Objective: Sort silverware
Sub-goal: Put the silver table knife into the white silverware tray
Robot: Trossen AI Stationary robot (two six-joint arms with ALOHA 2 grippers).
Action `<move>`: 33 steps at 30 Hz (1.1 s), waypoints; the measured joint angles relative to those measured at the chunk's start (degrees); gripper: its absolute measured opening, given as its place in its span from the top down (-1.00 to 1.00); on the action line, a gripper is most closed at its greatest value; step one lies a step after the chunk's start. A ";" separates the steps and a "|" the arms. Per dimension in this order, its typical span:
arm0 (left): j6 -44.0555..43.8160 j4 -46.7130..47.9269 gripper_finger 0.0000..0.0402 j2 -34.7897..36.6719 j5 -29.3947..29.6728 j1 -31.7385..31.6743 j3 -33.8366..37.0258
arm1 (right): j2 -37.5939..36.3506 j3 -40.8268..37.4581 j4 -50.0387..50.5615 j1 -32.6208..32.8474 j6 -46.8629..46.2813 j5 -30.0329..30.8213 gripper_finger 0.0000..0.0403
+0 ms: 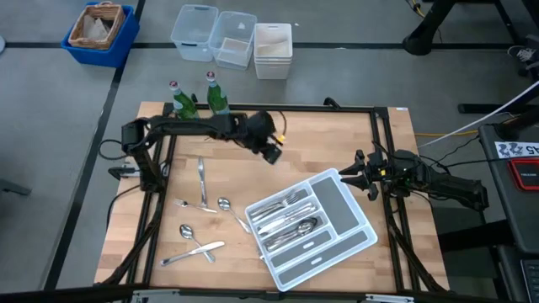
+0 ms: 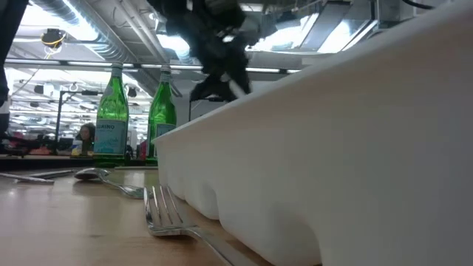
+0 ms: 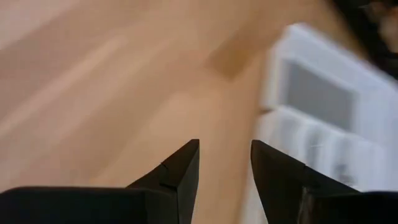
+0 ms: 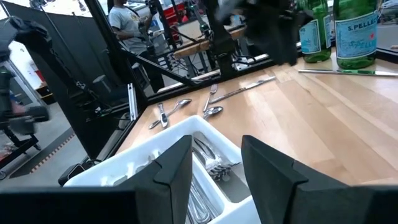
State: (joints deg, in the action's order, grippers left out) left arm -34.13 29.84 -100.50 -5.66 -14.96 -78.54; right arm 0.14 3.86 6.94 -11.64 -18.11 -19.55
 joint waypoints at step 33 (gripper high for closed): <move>21.09 15.53 0.34 0.04 16.15 -25.57 14.92 | -0.02 -0.04 -0.46 0.00 0.00 0.64 0.29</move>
State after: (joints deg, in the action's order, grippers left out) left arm -13.04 45.36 -100.47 10.49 -40.53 -63.63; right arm 0.12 3.81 6.48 -11.64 -18.11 -18.91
